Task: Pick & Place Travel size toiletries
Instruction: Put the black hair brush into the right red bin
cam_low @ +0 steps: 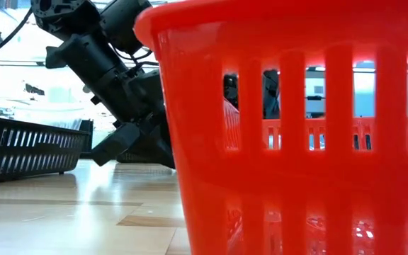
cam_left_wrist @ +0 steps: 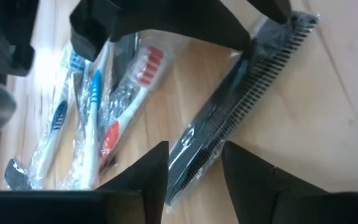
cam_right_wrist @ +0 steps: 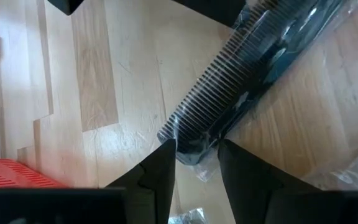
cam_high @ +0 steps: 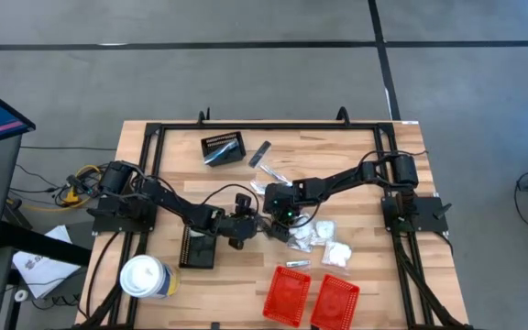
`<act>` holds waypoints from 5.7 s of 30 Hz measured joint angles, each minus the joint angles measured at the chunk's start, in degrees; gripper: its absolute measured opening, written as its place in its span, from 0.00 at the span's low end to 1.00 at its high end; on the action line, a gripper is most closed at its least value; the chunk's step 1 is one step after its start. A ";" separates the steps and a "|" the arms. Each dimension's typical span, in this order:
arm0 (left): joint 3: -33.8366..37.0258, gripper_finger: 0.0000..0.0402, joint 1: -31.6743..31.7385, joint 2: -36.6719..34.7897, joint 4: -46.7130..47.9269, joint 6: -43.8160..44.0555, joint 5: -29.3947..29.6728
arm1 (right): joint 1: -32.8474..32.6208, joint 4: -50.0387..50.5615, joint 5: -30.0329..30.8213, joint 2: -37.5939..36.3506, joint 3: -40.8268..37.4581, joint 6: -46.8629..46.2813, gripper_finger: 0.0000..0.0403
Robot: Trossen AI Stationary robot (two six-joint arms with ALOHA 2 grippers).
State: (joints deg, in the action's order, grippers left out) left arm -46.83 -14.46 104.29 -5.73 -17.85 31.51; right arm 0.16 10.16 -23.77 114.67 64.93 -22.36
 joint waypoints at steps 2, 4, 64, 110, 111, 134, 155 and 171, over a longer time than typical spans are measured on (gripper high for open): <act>0.02 0.35 0.02 0.00 -0.80 -0.93 0.02 | 0.00 -0.01 -0.14 0.00 0.00 0.01 0.30; 0.02 0.34 -0.02 0.00 -2.00 -2.25 0.02 | -0.02 -0.05 -0.20 -0.02 0.00 0.10 0.30; 0.72 0.01 -5.53 -32.80 -6.98 -1.60 -10.18 | -15.78 -11.57 38.24 -37.22 0.15 21.19 0.30; 4.28 0.01 -12.38 -45.33 -18.53 -5.96 -13.12 | -18.03 -41.25 38.62 -20.55 7.15 36.39 0.50; 4.28 0.01 -11.90 -45.22 -18.43 -6.22 -12.70 | -18.07 -41.25 38.62 -20.55 7.15 36.38 0.50; 6.51 0.01 -4.38 -42.96 -24.39 -4.20 -21.40 | -16.82 -39.11 38.64 -20.55 7.13 35.16 0.38; 6.51 0.02 -2.82 -42.29 -24.86 -3.39 -21.23 | -15.85 -38.93 38.64 -20.56 7.13 34.38 0.04; 6.47 0.50 -6.19 -43.58 -22.59 -4.79 0.33 | -16.35 -36.01 41.66 -23.00 7.03 26.32 0.01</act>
State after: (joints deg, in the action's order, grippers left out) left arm -40.36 -20.65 60.71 -28.32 -22.63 31.84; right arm -16.19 -25.84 17.89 91.67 71.96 3.96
